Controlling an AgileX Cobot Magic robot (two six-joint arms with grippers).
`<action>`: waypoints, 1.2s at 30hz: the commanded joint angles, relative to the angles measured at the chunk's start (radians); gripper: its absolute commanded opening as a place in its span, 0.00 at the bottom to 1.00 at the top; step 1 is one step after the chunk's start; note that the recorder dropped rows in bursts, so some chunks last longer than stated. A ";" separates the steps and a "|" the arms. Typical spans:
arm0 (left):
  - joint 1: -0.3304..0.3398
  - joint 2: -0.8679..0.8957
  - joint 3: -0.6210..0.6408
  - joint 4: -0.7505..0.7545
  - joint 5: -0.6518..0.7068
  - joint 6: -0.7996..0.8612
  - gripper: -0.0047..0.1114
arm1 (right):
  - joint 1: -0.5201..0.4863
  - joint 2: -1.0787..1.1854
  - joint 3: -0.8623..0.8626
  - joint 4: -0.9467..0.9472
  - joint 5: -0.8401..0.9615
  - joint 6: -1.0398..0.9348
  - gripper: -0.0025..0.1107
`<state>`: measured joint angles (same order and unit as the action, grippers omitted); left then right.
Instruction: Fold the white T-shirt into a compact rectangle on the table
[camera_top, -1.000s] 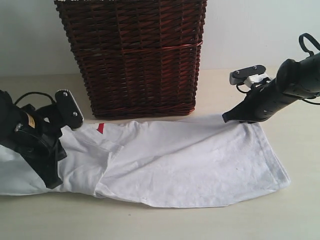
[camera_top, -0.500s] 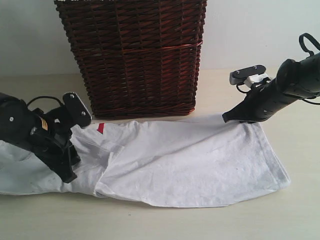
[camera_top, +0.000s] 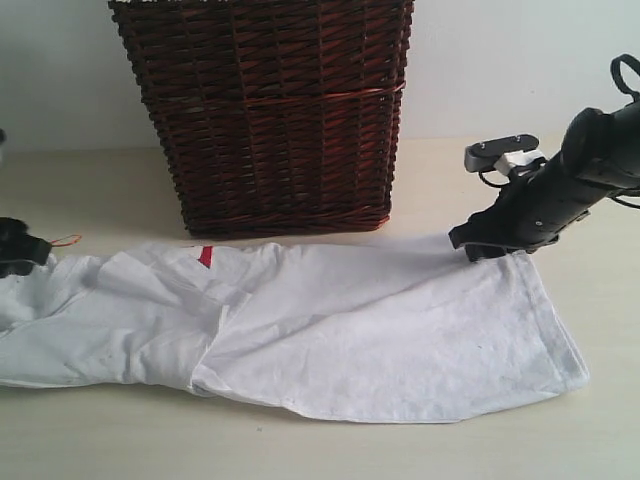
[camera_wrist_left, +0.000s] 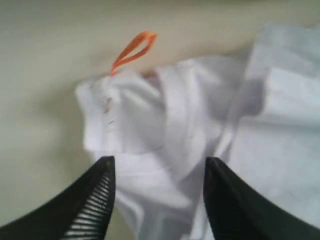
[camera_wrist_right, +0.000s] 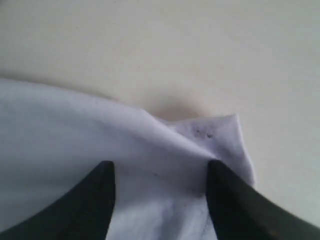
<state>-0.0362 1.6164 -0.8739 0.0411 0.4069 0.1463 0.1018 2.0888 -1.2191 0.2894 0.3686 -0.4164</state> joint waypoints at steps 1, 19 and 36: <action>0.103 0.026 -0.003 -0.059 0.024 -0.029 0.51 | -0.009 -0.099 0.006 0.048 0.045 0.053 0.54; 0.217 0.444 -0.264 -0.333 0.182 0.214 0.63 | -0.009 -0.439 0.006 0.287 0.141 -0.063 0.54; 0.255 0.609 -0.346 -0.423 0.552 0.318 0.11 | -0.009 -0.542 0.001 0.385 0.189 -0.140 0.54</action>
<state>0.2244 2.1542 -1.2662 -0.6116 0.9178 0.5510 0.0970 1.5801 -1.2145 0.6664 0.5412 -0.5480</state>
